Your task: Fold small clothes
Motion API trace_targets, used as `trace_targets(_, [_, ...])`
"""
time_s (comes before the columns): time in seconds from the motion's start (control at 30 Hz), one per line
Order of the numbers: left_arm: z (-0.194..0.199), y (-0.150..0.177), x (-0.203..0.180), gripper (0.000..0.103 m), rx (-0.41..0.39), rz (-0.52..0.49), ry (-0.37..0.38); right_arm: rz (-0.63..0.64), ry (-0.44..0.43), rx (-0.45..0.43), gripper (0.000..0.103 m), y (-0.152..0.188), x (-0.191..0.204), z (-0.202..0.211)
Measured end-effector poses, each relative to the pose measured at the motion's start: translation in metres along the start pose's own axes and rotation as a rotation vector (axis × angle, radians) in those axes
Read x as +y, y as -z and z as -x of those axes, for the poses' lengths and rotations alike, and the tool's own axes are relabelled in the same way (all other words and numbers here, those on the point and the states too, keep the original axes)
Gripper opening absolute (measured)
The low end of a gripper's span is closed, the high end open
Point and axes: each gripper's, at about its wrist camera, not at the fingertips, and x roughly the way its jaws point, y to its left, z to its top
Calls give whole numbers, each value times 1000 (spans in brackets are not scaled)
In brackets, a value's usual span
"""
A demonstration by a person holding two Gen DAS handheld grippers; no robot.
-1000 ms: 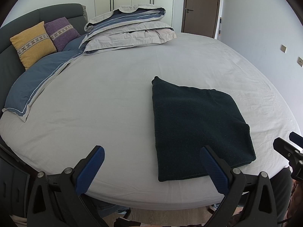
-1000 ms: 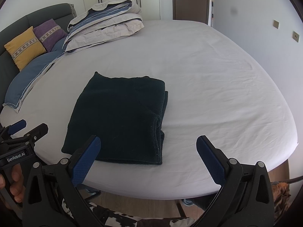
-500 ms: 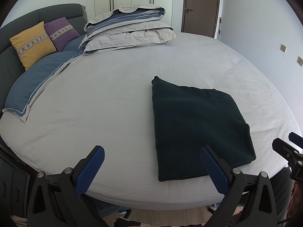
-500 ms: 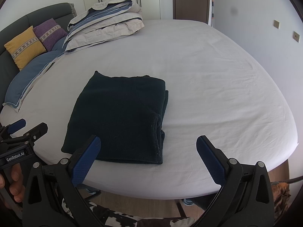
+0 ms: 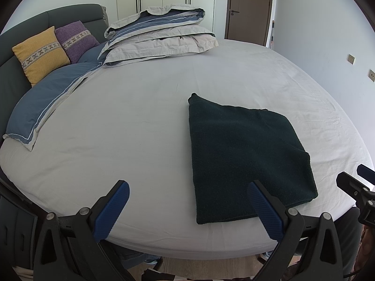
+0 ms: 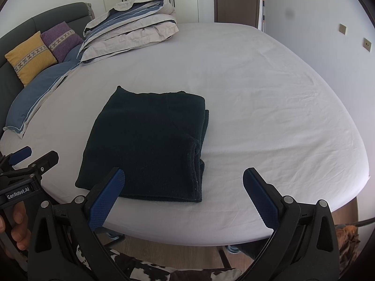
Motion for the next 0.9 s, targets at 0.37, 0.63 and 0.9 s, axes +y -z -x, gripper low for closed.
trace_targets(0.37, [0, 0, 0, 103, 1, 0, 0, 1, -1, 2, 103, 2, 0, -1])
trace_targets(0.63, [-1, 1, 2, 103, 6, 3, 3, 1, -1, 3, 103, 2, 0, -1])
trace_targets(0.9, [-1, 1, 4, 103, -4, -2, -1, 9, -7, 9, 103, 6, -1, -5])
